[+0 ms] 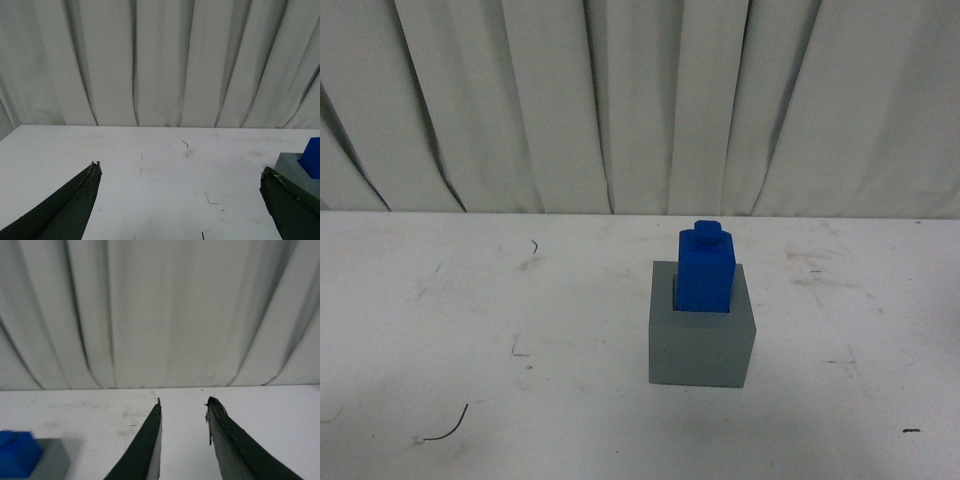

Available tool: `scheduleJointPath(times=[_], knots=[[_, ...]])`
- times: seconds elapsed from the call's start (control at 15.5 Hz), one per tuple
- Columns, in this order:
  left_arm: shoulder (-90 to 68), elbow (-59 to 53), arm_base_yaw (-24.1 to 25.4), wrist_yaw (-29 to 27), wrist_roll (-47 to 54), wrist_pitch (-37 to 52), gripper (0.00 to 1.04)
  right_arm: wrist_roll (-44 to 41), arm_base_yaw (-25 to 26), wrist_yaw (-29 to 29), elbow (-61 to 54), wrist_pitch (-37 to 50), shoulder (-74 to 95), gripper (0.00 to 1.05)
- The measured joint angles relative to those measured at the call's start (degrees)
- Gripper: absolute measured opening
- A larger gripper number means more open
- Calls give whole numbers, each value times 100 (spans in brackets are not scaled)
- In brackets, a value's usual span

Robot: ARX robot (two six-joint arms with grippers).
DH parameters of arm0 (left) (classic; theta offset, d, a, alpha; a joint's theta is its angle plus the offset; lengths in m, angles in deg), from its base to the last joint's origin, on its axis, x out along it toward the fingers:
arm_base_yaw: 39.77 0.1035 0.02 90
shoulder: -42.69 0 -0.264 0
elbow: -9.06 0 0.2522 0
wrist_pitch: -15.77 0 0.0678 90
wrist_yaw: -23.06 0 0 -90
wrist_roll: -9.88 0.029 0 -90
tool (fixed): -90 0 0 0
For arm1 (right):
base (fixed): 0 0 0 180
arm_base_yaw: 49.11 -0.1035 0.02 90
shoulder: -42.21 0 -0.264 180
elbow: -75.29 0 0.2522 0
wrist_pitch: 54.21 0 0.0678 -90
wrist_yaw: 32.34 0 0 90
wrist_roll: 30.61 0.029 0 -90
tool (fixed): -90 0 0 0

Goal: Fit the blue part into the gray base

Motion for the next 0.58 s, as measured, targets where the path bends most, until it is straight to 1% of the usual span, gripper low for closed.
scheduleJointPath(times=[0.06,0.19,0.32,0.58], knots=[[0,0,-2,0,0,4,98,118,-116,105,-496,-37,-721,23],[0,0,0,-9,-2,0,98,208,-103,94,-940,116,-1233,1],[0,0,0,-7,0,0,98,254,-105,101,-1368,107,-1478,2],[0,0,0,-7,0,2,98,256,-105,101,-1834,24,-2116,2]])
